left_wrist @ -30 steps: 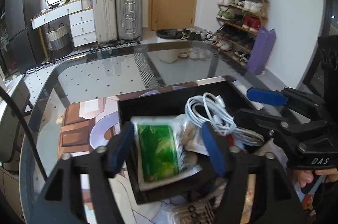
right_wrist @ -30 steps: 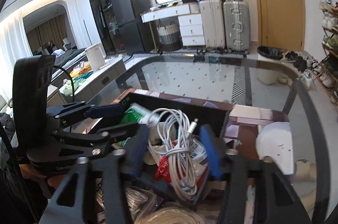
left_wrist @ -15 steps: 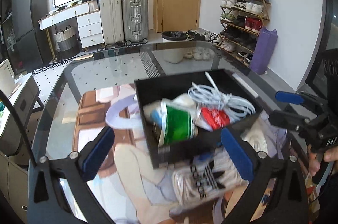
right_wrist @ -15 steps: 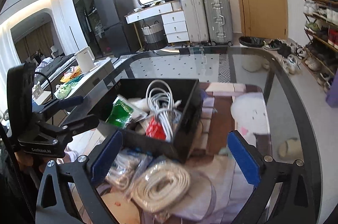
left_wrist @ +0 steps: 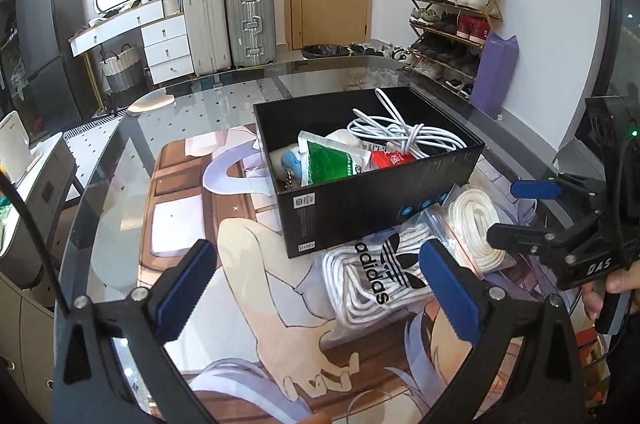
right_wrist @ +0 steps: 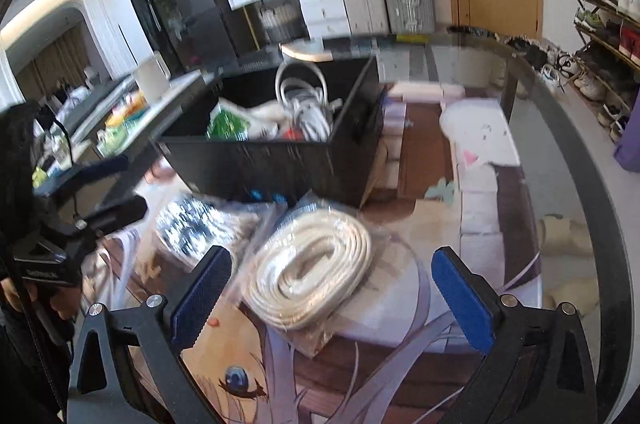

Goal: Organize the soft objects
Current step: 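Withdraw both tools toward the bagged white rope and the adidas bag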

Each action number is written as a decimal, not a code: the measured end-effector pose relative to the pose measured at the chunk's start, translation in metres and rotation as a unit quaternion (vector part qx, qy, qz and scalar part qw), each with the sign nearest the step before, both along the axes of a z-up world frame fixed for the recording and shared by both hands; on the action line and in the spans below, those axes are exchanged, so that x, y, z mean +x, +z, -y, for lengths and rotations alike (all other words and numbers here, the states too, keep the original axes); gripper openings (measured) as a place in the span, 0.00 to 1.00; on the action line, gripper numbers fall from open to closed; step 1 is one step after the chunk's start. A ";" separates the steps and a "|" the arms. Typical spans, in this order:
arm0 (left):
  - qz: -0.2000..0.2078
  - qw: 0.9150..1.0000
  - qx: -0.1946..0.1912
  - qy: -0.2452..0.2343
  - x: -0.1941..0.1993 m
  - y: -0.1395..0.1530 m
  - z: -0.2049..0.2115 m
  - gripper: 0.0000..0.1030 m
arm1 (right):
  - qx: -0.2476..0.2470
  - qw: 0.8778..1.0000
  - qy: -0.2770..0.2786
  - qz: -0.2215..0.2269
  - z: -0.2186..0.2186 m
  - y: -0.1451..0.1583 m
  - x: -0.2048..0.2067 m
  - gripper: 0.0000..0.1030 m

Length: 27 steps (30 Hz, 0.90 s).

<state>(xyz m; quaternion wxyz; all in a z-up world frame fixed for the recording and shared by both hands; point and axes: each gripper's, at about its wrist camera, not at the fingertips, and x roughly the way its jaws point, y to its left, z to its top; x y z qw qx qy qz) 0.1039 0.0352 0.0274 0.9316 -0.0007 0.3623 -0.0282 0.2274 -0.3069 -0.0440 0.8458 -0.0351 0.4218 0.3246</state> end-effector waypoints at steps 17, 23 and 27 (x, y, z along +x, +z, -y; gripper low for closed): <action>-0.033 0.999 0.003 -0.004 0.004 -0.016 -0.003 0.99 | -0.060 0.998 -0.022 0.000 -0.010 -0.018 0.007 0.99; -0.043 0.999 0.013 -0.016 0.005 -0.021 0.005 0.99 | -0.073 0.997 0.005 0.001 -0.025 -0.021 0.003 0.99; -0.047 0.998 0.017 -0.023 0.005 -0.023 0.008 0.99 | -0.083 0.996 0.024 -0.001 -0.040 -0.026 -0.001 0.99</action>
